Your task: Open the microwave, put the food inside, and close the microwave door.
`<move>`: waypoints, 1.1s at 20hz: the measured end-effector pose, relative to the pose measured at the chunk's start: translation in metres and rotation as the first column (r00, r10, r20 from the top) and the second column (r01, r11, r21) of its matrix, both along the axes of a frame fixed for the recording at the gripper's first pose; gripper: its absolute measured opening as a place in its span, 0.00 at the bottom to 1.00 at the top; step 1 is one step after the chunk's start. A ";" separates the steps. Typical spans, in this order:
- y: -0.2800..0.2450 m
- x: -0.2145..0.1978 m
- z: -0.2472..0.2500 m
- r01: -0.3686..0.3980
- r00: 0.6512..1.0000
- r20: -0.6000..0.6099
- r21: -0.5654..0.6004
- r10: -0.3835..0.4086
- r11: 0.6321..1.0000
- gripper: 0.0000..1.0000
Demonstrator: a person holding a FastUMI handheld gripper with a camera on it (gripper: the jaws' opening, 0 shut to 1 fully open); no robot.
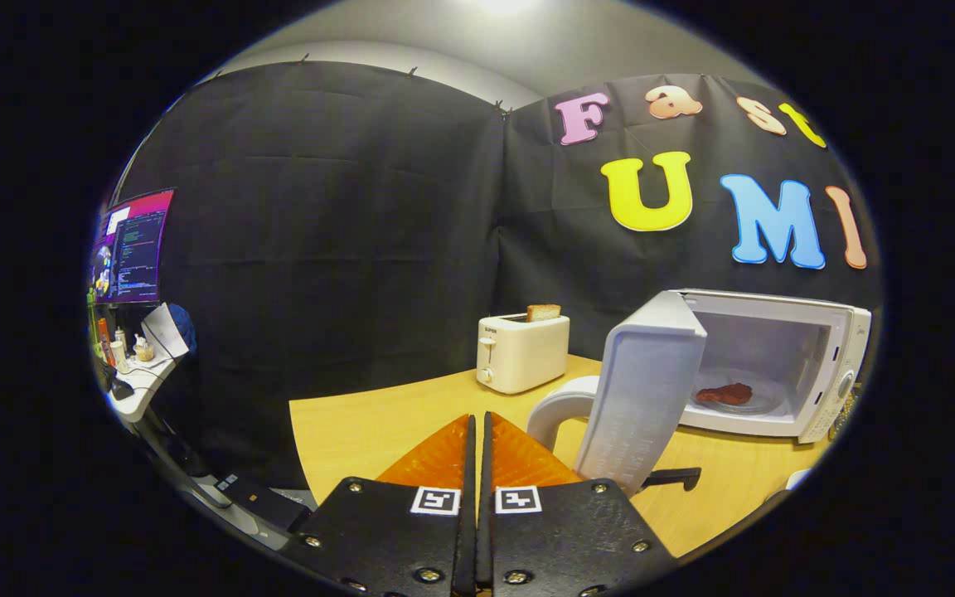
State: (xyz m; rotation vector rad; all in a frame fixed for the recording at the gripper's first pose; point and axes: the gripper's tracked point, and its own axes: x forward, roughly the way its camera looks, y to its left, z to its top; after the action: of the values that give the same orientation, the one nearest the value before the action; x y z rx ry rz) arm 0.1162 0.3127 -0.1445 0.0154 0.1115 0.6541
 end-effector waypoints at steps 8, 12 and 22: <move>-0.104 0.034 -0.024 0.221 0.975 -0.024 -0.021 -0.222 0.975 0.02; -0.164 0.066 -0.037 0.343 0.937 -0.059 -0.026 -0.344 0.939 0.02; -0.267 0.126 -0.043 0.553 0.831 -0.034 -0.063 -0.555 0.831 0.02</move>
State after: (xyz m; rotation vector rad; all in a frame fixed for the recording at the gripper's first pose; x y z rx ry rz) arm 0.2424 0.0456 -0.1878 0.0144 0.1647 0.0633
